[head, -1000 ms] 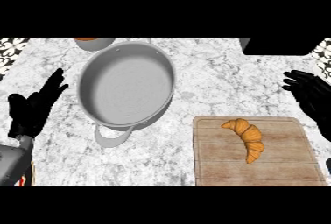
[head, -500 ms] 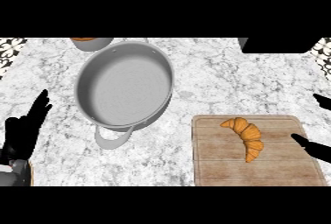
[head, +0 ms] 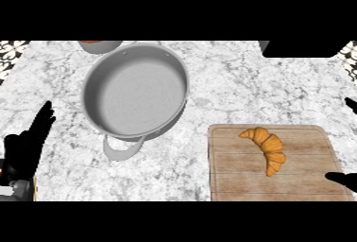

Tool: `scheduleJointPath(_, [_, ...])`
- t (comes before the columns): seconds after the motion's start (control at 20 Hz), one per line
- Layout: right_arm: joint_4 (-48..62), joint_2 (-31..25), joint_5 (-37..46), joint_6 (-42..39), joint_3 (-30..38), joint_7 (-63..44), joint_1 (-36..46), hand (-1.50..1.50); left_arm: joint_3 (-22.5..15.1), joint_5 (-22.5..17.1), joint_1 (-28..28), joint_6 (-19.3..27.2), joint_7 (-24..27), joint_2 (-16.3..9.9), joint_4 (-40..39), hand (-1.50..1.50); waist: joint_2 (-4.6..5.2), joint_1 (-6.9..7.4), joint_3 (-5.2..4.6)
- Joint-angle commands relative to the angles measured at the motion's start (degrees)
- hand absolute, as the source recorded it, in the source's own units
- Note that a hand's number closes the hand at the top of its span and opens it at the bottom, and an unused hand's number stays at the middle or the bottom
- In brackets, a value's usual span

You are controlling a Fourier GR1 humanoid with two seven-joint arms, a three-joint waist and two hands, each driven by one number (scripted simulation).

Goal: Pick the croissant from the cutting board and place it in the pot

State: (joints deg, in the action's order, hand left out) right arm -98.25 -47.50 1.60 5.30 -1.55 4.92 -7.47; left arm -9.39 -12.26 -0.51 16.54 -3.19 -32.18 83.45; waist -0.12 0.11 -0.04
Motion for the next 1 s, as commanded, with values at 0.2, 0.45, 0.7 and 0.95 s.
scheduleJointPath(0.2, [-4.1, -6.51, 1.94, -13.79, -8.3, -21.2, 12.51, -1.5, -1.77, 2.92, -0.72, 0.95, -1.17, 2.27, 0.7, 0.0, 0.49, 1.6, -0.11])
scheduleJointPath(0.45, [-2.46, -8.65, 1.45, -25.13, -14.99, -31.6, 18.33, -1.5, -0.34, 2.42, -2.17, 0.05, -3.35, 0.82, 2.02, 0.0, 0.51, 2.14, -0.07])
scheduleJointPath(0.7, [-4.43, -2.4, -2.58, -32.66, -21.0, -46.76, 26.65, -1.5, 1.73, 1.69, -0.36, -1.66, -1.79, 0.35, 1.28, 0.0, 0.32, 1.71, -0.07])
scheduleJointPath(0.95, [-0.61, 4.31, -0.69, -36.54, -21.5, -49.54, 28.99, -1.5, 1.85, 3.81, 4.27, -0.19, -4.76, 1.55, 8.86, 0.0, 0.04, 0.7, 0.04])
